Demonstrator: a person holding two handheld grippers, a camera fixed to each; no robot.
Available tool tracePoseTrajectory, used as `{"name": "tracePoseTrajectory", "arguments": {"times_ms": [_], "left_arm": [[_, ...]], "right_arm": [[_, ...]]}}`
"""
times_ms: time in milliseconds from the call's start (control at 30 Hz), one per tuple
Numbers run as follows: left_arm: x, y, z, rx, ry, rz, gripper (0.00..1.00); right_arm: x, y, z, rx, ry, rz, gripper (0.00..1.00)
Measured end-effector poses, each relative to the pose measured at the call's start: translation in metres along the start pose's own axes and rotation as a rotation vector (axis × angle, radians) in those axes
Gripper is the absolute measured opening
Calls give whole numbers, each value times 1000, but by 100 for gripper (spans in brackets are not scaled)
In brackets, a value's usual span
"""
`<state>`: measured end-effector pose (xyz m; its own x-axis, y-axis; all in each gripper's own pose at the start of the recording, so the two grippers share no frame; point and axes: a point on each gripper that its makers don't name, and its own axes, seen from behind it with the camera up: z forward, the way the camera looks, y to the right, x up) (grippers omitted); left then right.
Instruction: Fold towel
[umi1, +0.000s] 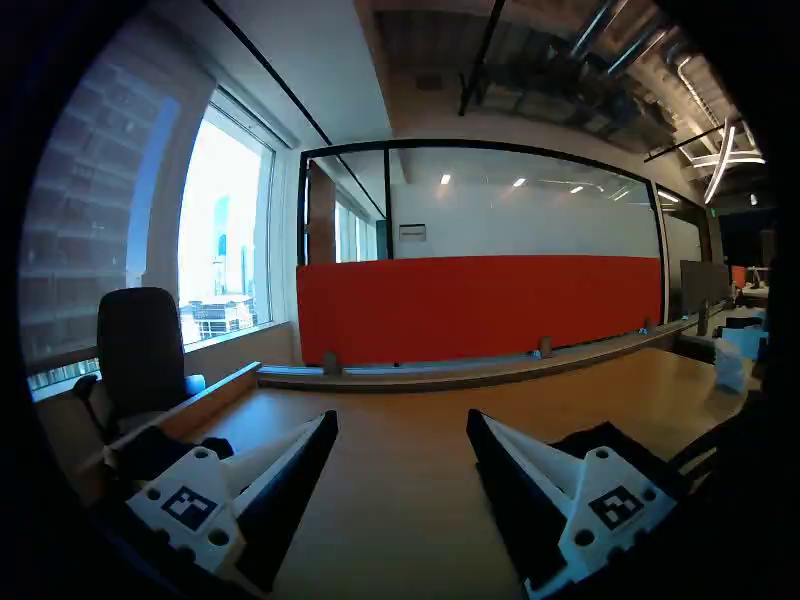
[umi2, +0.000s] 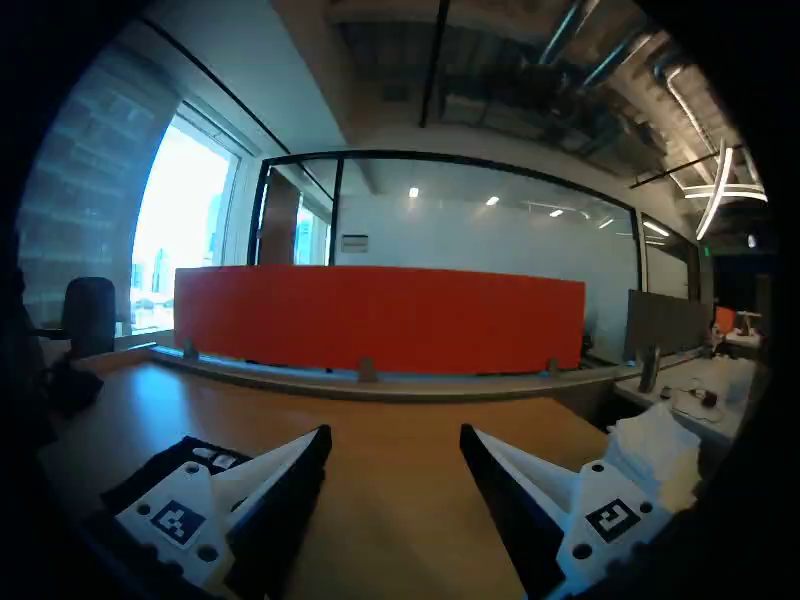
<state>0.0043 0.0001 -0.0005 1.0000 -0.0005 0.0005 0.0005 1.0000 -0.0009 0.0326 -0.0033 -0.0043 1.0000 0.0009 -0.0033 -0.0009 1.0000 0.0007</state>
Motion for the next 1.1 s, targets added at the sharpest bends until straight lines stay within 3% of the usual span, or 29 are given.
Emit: {"name": "tracePoseTrajectory", "arguments": {"times_ms": [400,667,867,1100], "left_arm": [[64,-6,-6,-1,-20,-16,96],[80,-6,-8,-19,-37,-15,96],[86,6,-11,-83,-65,8,96],[88,31,-14,-211,-109,43,96]], "right_arm": [[87,-7,-8,-8,4,-4,99],[107,-8,-12,-16,-9,-14,99],[109,-12,-15,14,-38,-33,99],[101,-33,-18,134,-104,-53,99]]}}
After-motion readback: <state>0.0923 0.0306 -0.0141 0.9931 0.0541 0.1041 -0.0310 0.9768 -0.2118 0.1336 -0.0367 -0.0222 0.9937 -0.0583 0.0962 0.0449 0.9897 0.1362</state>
